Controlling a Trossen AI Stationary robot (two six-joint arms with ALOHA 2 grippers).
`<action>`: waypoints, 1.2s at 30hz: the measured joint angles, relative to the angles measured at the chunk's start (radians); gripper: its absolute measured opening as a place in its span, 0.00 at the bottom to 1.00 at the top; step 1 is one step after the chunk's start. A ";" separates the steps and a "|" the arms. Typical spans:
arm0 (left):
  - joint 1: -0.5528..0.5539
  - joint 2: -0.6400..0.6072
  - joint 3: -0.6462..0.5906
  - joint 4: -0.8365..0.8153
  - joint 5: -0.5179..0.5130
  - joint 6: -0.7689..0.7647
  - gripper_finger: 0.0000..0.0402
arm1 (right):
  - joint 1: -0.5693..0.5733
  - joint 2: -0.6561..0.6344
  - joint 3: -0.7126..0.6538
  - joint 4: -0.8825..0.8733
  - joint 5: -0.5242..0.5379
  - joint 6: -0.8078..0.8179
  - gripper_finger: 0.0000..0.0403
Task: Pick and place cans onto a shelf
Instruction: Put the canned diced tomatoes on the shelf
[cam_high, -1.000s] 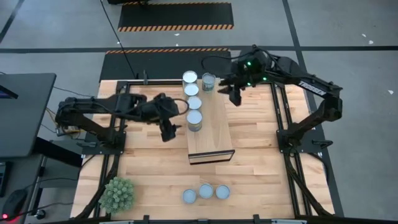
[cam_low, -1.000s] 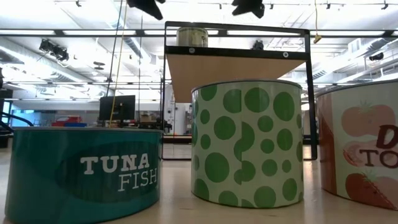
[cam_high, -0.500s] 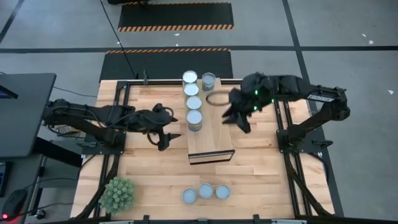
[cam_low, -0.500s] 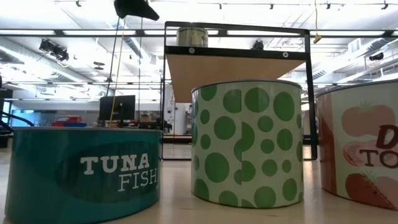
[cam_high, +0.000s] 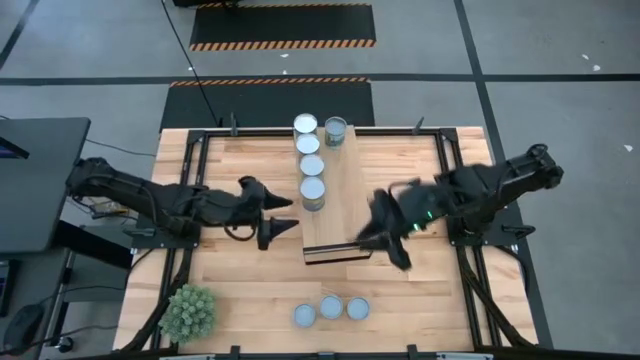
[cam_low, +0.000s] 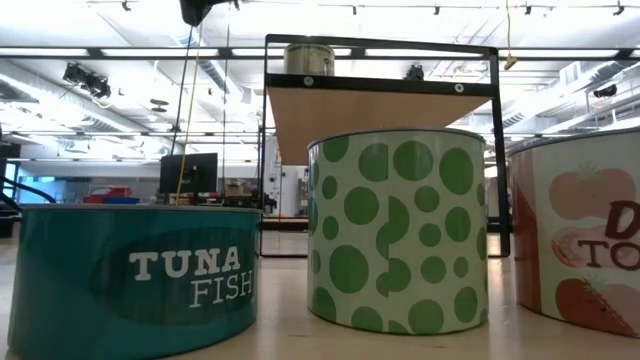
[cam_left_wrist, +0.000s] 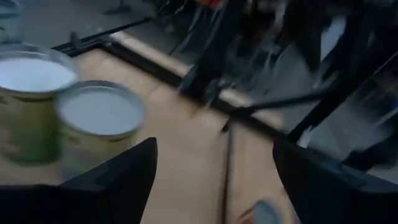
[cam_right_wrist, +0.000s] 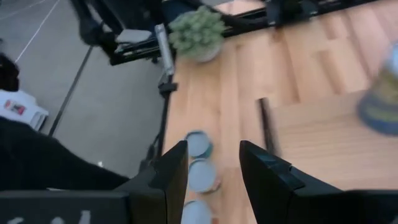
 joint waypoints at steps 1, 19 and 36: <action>-0.011 0.000 -0.022 0.061 -0.009 -0.024 0.80 | 0.036 0.000 -0.004 0.004 0.029 0.013 0.38; -0.253 0.034 -0.128 0.285 -0.220 -0.335 0.80 | 0.453 0.098 -0.232 0.226 0.274 0.249 0.44; -0.402 0.118 -0.128 0.276 -0.388 -0.436 0.80 | 0.487 0.353 -0.157 0.035 0.315 0.304 0.50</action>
